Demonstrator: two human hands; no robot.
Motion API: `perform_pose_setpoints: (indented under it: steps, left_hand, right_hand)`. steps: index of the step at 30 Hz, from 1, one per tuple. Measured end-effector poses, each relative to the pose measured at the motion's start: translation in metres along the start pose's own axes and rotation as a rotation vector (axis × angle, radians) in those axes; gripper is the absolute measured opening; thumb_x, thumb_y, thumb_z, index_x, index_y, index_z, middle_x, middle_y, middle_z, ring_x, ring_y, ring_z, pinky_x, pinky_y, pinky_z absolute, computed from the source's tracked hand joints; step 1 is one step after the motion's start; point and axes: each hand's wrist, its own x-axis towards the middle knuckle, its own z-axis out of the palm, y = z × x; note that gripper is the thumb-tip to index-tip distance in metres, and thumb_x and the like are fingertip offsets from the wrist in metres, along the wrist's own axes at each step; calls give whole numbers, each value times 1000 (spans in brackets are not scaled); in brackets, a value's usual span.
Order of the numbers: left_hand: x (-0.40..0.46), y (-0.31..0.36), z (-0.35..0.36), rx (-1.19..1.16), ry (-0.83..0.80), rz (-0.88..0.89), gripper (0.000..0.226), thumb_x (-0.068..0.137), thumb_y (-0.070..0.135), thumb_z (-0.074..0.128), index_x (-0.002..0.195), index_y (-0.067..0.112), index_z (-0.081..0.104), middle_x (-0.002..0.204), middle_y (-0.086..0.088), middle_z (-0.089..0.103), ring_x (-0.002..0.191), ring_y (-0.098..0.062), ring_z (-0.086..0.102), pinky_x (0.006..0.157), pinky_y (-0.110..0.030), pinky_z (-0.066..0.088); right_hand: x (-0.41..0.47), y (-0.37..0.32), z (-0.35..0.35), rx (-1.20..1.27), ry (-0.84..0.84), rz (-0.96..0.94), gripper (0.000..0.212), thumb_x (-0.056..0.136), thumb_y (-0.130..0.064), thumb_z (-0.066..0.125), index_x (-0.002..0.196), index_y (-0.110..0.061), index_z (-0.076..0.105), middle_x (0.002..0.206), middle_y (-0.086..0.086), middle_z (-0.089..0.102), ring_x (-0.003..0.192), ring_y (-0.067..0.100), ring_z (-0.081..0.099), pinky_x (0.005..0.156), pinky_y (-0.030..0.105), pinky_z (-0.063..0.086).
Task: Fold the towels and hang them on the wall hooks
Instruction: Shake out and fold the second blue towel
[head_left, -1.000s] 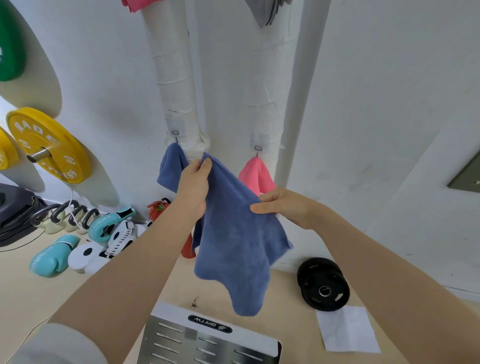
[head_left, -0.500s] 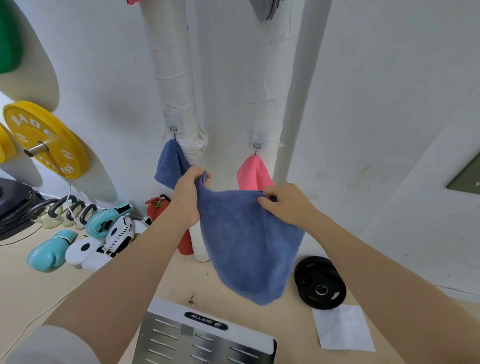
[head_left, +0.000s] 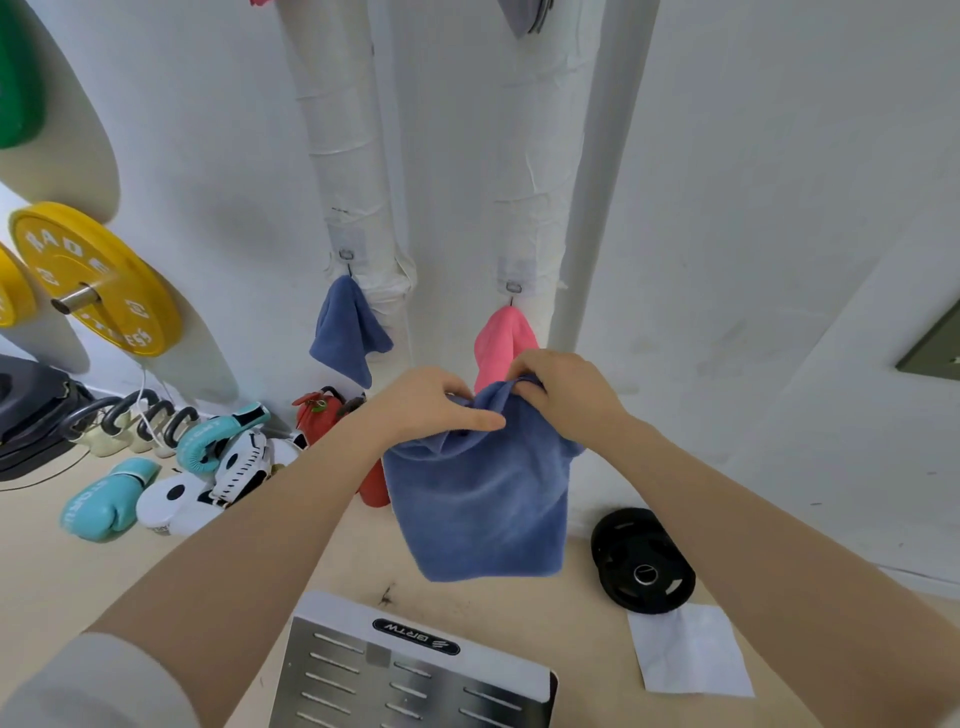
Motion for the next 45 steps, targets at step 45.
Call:
perform_pose_setpoints:
  steps: [45]
  left_hand:
    - [-19, -37, 2, -83, 195, 2, 19, 92, 14, 46, 99, 17, 64, 85, -1, 65, 76, -11, 53, 67, -13, 39]
  right_hand:
    - [10, 20, 23, 597, 111, 892, 12, 83, 3, 40, 81, -8, 40, 73, 13, 49, 56, 28, 52, 55, 33, 46]
